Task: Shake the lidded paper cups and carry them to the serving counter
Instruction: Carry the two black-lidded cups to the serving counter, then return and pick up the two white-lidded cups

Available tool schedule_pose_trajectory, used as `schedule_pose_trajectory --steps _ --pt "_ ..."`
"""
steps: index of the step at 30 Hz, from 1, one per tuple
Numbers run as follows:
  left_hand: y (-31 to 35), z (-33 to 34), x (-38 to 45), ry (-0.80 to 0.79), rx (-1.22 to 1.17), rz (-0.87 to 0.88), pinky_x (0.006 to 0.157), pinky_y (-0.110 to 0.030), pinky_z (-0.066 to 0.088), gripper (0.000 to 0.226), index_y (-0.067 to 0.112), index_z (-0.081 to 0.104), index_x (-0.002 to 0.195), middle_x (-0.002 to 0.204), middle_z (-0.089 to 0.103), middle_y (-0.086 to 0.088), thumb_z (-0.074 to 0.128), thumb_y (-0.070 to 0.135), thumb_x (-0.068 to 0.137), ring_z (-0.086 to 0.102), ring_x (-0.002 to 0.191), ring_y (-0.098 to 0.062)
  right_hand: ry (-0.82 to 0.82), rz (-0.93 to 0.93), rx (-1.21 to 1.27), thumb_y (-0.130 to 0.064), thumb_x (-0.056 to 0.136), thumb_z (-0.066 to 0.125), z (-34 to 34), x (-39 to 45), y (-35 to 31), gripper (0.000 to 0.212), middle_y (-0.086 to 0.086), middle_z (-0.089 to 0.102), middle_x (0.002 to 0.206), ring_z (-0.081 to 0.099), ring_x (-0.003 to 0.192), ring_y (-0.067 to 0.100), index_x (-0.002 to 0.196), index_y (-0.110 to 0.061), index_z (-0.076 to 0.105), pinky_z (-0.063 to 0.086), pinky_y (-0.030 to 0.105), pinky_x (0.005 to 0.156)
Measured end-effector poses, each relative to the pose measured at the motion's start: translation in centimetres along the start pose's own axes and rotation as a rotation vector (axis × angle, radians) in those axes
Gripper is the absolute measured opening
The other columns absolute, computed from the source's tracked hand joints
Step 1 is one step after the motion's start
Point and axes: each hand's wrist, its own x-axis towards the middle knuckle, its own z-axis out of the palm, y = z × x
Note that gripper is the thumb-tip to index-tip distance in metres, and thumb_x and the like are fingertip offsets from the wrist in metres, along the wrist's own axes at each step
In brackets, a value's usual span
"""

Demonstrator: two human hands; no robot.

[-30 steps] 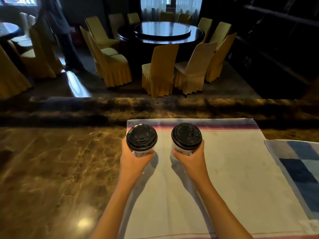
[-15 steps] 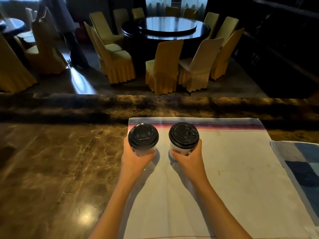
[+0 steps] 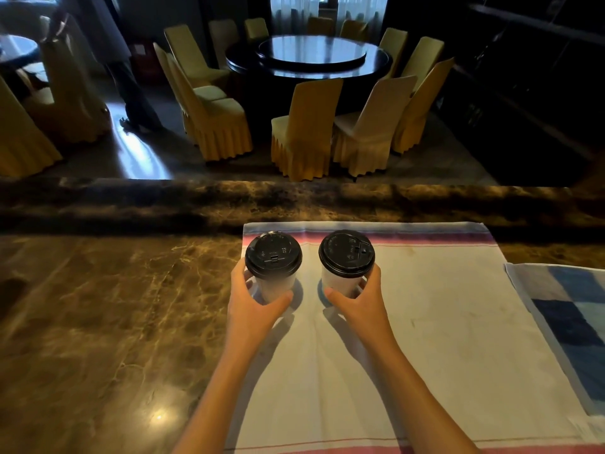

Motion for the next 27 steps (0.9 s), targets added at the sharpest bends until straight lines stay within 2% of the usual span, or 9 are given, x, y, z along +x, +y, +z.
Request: schedule_pose_trajectory --steps 2,6,9,12,16,18,22,25,27 --pt "-0.1 -0.5 -0.4 0.027 0.071 -0.009 0.110 -0.047 0.044 0.088 0.033 0.033 0.143 0.150 0.044 0.000 0.087 0.019 0.075 0.047 0.129 -0.014 -0.003 0.004 -0.021 -0.011 0.081 0.080 -0.1 -0.5 0.0 0.088 -0.014 0.042 0.131 0.045 0.121 0.010 0.148 -0.033 0.026 0.043 0.027 0.091" --pt "-0.8 -1.9 -1.7 0.000 0.243 -0.044 0.113 -0.048 0.038 0.083 0.028 0.034 0.147 0.160 0.034 -0.004 0.082 0.032 0.079 0.037 0.144 -0.025 0.020 -0.001 -0.121 -0.012 0.084 0.077 -0.6 -1.8 0.0 0.085 -0.009 0.041 0.142 0.043 0.128 0.011 0.151 -0.023 0.025 0.038 0.027 0.097" --pt "-1.1 -2.6 -3.8 -0.005 0.623 0.104 0.113 -0.047 0.037 0.088 0.028 0.034 0.150 0.160 0.036 -0.002 0.078 0.049 0.078 0.037 0.144 -0.027 0.084 0.003 -0.316 -0.026 0.085 0.077 -1.2 -3.0 0.7 0.084 0.000 0.031 0.159 0.038 0.144 0.025 0.151 -0.025 0.025 0.039 0.040 0.109" --pt "-1.4 -3.1 -5.6 -0.024 0.888 0.265 0.107 -0.052 0.043 0.078 0.022 0.050 0.141 0.152 0.047 -0.011 0.082 0.047 0.074 0.044 0.138 -0.035 0.111 -0.029 -0.566 -0.036 0.090 0.068 -2.4 -5.1 1.2 0.076 -0.002 0.025 0.162 0.034 0.145 0.025 0.151 -0.028 0.024 0.034 0.044 0.114" --pt "-3.1 -3.2 -8.3 -0.079 0.931 0.325 0.096 -0.060 0.048 0.062 0.013 0.064 0.124 0.140 0.056 -0.021 0.089 0.028 0.069 0.053 0.125 -0.043 0.089 -0.074 -0.928 -0.042 0.098 0.052 -5.5 -8.2 2.6 0.066 -0.001 0.016 0.166 0.018 0.152 0.023 0.154 -0.024 0.022 0.018 0.042 0.122" --pt "-3.5 -2.9 -9.6 -0.135 0.953 0.374 0.098 -0.063 0.046 0.064 0.014 0.063 0.126 0.141 0.056 -0.022 0.088 0.031 0.070 0.052 0.127 -0.045 0.113 -0.071 -0.996 -0.041 0.099 0.049 -7.4 -10.0 3.3 0.064 0.000 0.014 0.166 0.015 0.152 0.024 0.154 -0.024 0.021 0.015 0.043 0.123" --pt "-2.1 -0.3 -12.9 -0.246 0.942 0.430 0.111 -0.059 0.035 0.059 0.023 0.058 0.136 0.153 0.047 -0.016 0.072 0.046 0.083 0.043 0.139 -0.042 0.189 -0.029 -1.097 -0.041 0.101 0.039 -12.0 -14.8 4.0 0.063 -0.002 0.008 0.167 0.008 0.154 0.024 0.157 -0.024 0.015 0.008 0.044 0.124" --pt "-0.4 3.0 -16.8 -0.344 0.906 0.628 0.106 -0.060 0.042 0.050 0.021 0.062 0.131 0.145 0.054 -0.020 0.072 0.040 0.086 0.048 0.133 -0.045 0.325 -0.001 -1.087 -0.045 0.094 0.032 -16.1 -20.1 4.1 0.065 0.004 0.024 0.164 0.021 0.151 0.028 0.154 -0.020 0.030 0.017 0.050 0.121" --pt "0.6 5.4 -20.4 -0.440 0.850 0.765 0.100 -0.060 0.047 0.049 0.017 0.062 0.128 0.138 0.058 -0.022 0.074 0.037 0.085 0.052 0.126 -0.047 0.441 0.003 -1.053 -0.041 0.091 0.045 -19.3 -24.6 4.5 0.062 0.008 0.037 0.158 0.032 0.146 0.033 0.148 -0.017 0.042 0.026 0.056 0.117"
